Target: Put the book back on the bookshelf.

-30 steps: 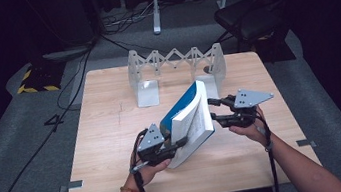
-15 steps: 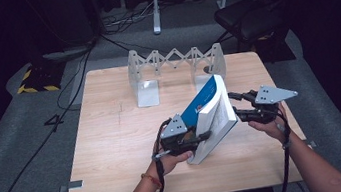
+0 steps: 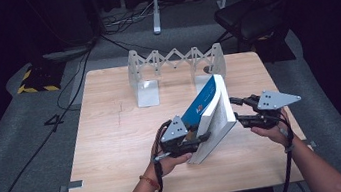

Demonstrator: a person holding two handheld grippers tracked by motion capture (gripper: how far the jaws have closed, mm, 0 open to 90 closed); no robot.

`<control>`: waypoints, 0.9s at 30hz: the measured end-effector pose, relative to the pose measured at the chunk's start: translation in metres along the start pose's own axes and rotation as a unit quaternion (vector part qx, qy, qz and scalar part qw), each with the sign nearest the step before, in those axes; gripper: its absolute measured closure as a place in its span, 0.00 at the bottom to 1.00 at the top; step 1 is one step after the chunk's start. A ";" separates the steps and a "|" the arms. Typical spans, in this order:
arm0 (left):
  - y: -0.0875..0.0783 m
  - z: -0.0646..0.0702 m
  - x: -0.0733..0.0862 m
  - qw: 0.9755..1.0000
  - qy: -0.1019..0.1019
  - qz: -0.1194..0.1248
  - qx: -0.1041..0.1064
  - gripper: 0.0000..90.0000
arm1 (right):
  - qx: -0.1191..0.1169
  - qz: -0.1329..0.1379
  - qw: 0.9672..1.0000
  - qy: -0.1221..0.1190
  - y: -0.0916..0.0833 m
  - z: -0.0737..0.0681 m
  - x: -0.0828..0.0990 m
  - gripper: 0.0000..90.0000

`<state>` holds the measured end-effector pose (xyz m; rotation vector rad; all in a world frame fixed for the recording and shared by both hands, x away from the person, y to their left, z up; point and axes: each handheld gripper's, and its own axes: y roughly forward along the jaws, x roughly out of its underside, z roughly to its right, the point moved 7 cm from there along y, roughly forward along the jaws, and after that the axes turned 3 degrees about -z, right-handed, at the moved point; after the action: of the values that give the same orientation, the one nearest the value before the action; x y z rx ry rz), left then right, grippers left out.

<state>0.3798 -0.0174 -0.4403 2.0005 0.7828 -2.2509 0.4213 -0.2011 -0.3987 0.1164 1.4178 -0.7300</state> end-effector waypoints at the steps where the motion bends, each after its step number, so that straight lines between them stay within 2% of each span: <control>1: -0.003 0.000 0.001 1.000 0.002 -0.003 -0.003 0.64 | -0.004 0.000 1.000 -0.002 0.001 -0.002 -0.001 0.57; 5: -0.010 0.001 0.004 1.000 0.007 -0.016 -0.003 0.59 | -0.014 -0.003 1.000 -0.013 0.007 -0.014 -0.004 0.55; 6: -0.011 0.003 0.006 1.000 0.008 -0.025 -0.001 0.52 | -0.016 0.001 1.000 -0.018 0.009 -0.019 -0.005 0.55; 7: -0.014 0.006 0.010 0.999 0.013 -0.042 -0.001 0.49 | -0.024 0.001 1.000 -0.018 0.010 -0.022 -0.005 0.54; 9: -0.015 0.009 0.012 0.999 0.017 -0.050 -0.006 0.39 | -0.033 -0.001 0.999 -0.020 0.012 -0.026 -0.004 0.54; 10: -0.015 0.011 0.015 0.998 0.024 -0.060 -0.017 0.39 | -0.036 -0.005 0.999 -0.027 0.014 -0.029 -0.003 0.54; 11: -0.015 0.014 0.017 0.997 0.026 -0.066 -0.028 0.31 | -0.038 -0.011 0.999 -0.032 0.016 -0.032 -0.002 0.54; 12: -0.015 0.017 0.020 0.997 0.025 -0.070 -0.035 0.28 | -0.044 -0.012 0.998 -0.032 0.018 -0.035 -0.001 0.54; 16: -0.007 0.027 0.023 0.996 0.022 -0.070 -0.048 0.21 | -0.057 -0.015 0.998 -0.027 0.023 -0.040 0.002 0.54; 18: -0.001 0.031 0.025 0.994 0.021 -0.075 -0.074 0.15 | -0.068 -0.018 0.997 -0.031 0.025 -0.044 0.003 0.54; 20: 0.001 0.032 0.026 0.994 0.016 -0.072 -0.082 0.10 | -0.071 -0.019 0.997 -0.033 0.028 -0.048 0.003 0.53; 23: 0.004 0.029 0.027 0.992 0.004 -0.070 -0.109 0.10 | -0.075 -0.017 0.997 -0.028 0.031 -0.049 0.003 0.52; 24: 0.007 0.027 0.029 0.989 -0.006 -0.068 -0.132 0.09 | -0.079 -0.016 0.996 -0.024 0.034 -0.051 0.003 0.51; 25: 0.007 0.027 0.029 0.989 -0.006 -0.068 -0.132 0.08 | -0.079 -0.016 0.996 -0.024 0.034 -0.051 0.003 0.51; 27: 0.009 0.025 0.030 0.986 -0.011 -0.062 -0.153 0.08 | -0.082 -0.017 0.996 -0.022 0.038 -0.054 0.003 0.51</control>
<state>0.3544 -0.0259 -0.4701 1.8284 1.1982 -2.0545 0.3951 -0.1462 -0.4248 -0.0522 1.4342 -0.6384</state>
